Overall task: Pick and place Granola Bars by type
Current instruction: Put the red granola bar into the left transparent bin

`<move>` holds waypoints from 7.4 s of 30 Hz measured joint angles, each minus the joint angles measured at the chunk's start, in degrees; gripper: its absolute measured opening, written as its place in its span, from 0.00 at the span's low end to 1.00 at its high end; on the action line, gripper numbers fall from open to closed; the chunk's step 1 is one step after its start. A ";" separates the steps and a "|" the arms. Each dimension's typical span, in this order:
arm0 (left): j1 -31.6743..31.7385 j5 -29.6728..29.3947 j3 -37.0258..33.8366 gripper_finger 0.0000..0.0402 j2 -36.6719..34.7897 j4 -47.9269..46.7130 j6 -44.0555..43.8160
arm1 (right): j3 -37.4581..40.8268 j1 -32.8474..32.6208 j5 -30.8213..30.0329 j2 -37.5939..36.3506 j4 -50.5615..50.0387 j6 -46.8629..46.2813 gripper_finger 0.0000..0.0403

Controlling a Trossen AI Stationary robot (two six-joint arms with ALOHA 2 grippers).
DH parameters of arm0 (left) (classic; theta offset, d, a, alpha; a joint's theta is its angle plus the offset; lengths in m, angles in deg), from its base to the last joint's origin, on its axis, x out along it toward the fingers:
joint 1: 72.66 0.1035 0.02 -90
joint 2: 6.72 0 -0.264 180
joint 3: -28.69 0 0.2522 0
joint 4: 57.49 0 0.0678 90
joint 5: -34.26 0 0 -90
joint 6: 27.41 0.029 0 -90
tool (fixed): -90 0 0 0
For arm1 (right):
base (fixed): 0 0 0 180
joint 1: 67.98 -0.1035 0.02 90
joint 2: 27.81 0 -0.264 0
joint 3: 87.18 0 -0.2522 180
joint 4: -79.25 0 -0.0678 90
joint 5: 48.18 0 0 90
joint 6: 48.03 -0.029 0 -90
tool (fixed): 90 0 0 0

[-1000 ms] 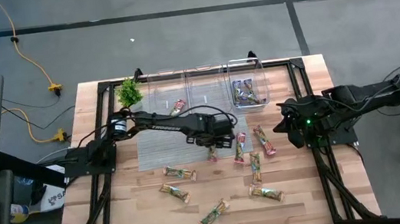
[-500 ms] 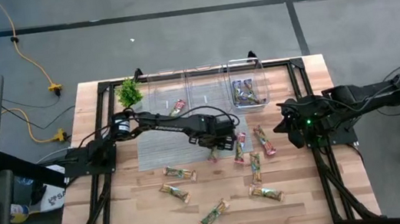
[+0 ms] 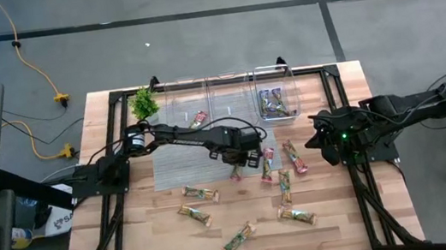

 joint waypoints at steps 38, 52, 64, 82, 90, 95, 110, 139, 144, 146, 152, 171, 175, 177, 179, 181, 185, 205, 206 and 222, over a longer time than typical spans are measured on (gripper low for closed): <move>25.51 -14.79 12.84 0.15 -9.98 -37.57 26.49 | 0.00 -0.01 -0.27 0.02 -0.07 1.03 0.00; 25.46 -13.44 12.42 0.54 -10.14 -34.66 29.01 | 0.00 -0.01 -0.85 0.02 -0.07 0.87 0.00; 13.15 -6.05 12.73 0.51 -13.15 -18.54 13.39 | 0.00 0.00 -1.75 0.00 -0.11 0.03 0.00; 0.66 1.04 12.68 0.51 -1.90 3.90 -2.73 | 0.00 -0.01 -1.89 0.00 -0.46 0.94 0.00; 0.74 3.88 12.69 0.51 1.13 5.92 -2.59 | 0.00 0.00 -1.61 0.00 -0.46 1.07 0.00; 0.68 5.09 12.58 0.51 3.08 6.39 -2.46 | 0.00 0.00 -1.48 0.00 -0.46 1.07 0.00; 0.68 6.41 12.88 0.51 5.99 11.83 -1.20 | 0.00 0.01 -1.65 0.02 -0.46 1.02 0.00; -2.29 -30.59 14.57 0.51 -31.75 -43.14 -5.67 | 0.02 -0.01 -0.07 -0.07 -0.37 -2.59 0.00; -4.73 -27.64 -8.36 0.51 -46.42 -43.19 -16.55 | 0.02 -0.01 -0.02 0.08 -0.58 -4.51 0.00; -7.09 -26.60 -18.76 0.51 -53.74 -40.87 -22.36 | 0.02 -0.01 -0.11 0.04 -0.48 -6.30 0.00; -13.74 -23.63 -44.31 0.51 -72.26 -14.60 -25.34 | 0.00 0.01 0.50 0.51 0.37 -12.84 0.00; -16.55 -14.28 -68.56 0.51 -92.20 15.13 -6.02 | -25.92 3.75 0.68 44.29 -12.61 -29.53 0.00; -16.55 -14.14 -68.56 0.51 -92.40 15.14 -4.20 | -25.05 3.57 1.48 48.02 -3.67 -32.27 0.04; -16.55 -14.14 -68.56 0.51 -92.42 15.19 -4.16 | -24.06 3.57 1.61 48.91 -0.60 -34.20 0.08; -16.55 -14.02 -68.56 0.51 -92.40 15.17 -4.11 | -22.90 3.59 1.95 49.41 1.42 -36.14 0.14; -16.57 -13.23 -68.56 0.51 -92.42 15.19 -3.33 | -21.37 3.61 2.21 49.34 1.61 -38.10 0.20; -16.55 -12.16 -68.56 0.51 -92.40 15.18 -1.99 | -17.51 4.14 4.72 49.11 3.50 -41.18 0.33; -16.55 -18.46 -68.50 0.51 -110.98 1.05 0.80 | -6.73 7.57 9.40 50.27 20.68 -46.66 0.47; -16.55 -18.92 -68.51 0.51 -111.99 0.22 0.82 | -6.73 7.57 9.66 50.68 21.06 -46.55 0.47; -16.55 -18.86 -68.51 0.51 -114.94 -3.48 1.48 | -13.82 9.01 12.93 63.17 24.83 -42.53 0.47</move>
